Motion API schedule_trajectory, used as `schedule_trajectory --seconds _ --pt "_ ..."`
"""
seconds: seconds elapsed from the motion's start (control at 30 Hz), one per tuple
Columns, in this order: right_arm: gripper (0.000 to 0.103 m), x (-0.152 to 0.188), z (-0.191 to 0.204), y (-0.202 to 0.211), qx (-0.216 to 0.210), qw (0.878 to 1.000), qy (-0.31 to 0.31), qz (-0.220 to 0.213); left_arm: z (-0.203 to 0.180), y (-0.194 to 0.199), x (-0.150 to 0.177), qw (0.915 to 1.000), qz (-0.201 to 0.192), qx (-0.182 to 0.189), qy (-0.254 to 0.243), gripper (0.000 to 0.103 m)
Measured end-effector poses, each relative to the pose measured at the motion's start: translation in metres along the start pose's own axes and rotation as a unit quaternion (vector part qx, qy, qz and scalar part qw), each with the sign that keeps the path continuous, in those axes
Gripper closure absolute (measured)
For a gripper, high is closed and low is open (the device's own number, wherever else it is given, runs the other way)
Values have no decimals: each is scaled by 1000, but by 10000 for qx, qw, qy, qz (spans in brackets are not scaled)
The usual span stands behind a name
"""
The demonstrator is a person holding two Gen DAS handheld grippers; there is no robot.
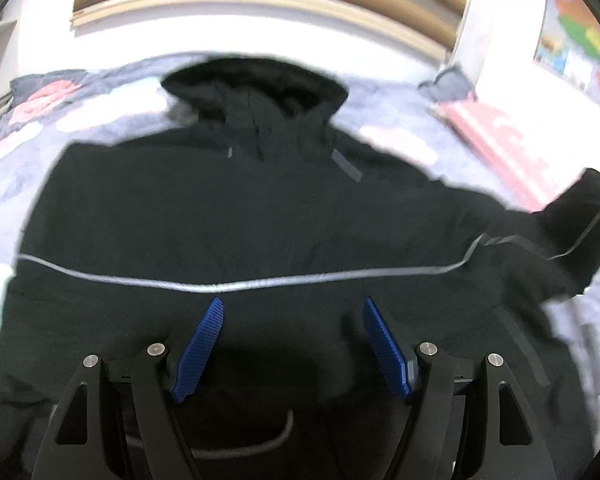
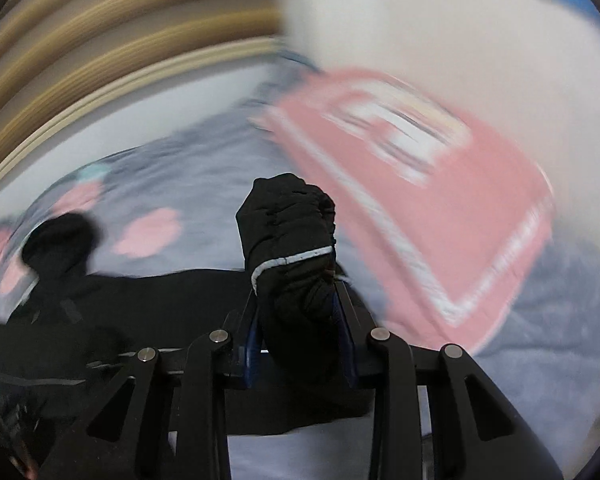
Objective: Fold large clothes
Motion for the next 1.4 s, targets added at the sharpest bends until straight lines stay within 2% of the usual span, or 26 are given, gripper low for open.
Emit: schedule_trajectory --seconds 0.17,0.3,0.4,0.53,0.63,0.7,0.87,0.9,0.93,1.1,1.17,1.2,1.23,1.3,1.37,1.4 --pt "68 20 141 39 -567 9943 893 -101 15 66 -23 9990 -273 -318 -161 29" --pt "68 51 236 53 -878 9859 1422 -49 39 107 -23 9983 -373 -436 -49 29" --pt "68 88 316 66 -1204 9743 1905 -55 63 135 -13 9978 -503 -403 184 29" --pt "68 138 396 75 -1735 9565 2340 151 91 161 3 9959 -635 -523 387 29" --pt "68 184 446 64 -1964 9443 2594 490 113 178 18 9938 -718 -625 566 29" --pt "68 217 474 46 -1915 9368 2840 718 124 187 28 9927 -757 -623 696 29" --pt "64 278 497 -21 -1494 9307 3068 1318 152 189 44 9915 -708 -680 854 29" --pt "56 284 495 -28 -1542 9309 3001 1399 155 187 46 9916 -689 -656 875 29" --pt "53 284 491 -34 -1572 9312 2948 1462 159 186 48 9918 -662 -618 901 29" --pt "51 271 475 -21 -2246 9138 2816 1878 164 174 44 9938 -558 -140 956 29" --pt "49 253 456 3 -2623 9081 2677 1869 160 167 38 9949 -475 55 886 29" --pt "45 241 440 17 -2846 9063 2544 1815 157 162 35 9953 -435 121 852 29" --pt "39 230 425 27 -2983 9074 2408 1722 155 156 31 9956 -381 223 826 29" --pt "34 212 399 39 -3046 9139 2238 1480 147 141 24 9955 -222 454 799 29" --pt "34 192 363 41 -2774 9301 2120 1144 136 120 16 9930 -64 885 785 29" --pt "34 183 344 37 -2548 9391 2070 1014 133 110 13 9921 22 951 820 29"
Point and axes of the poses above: each gripper's, at about its wrist camera, not at the fingertips, and y roughly against the way its jaws point, z to its left, x to its underside, the point moved 6 cm from there along -y, roughly the way its jaws point, and after that the axes turned 7 degrees about -y, right-handed, at the moved point
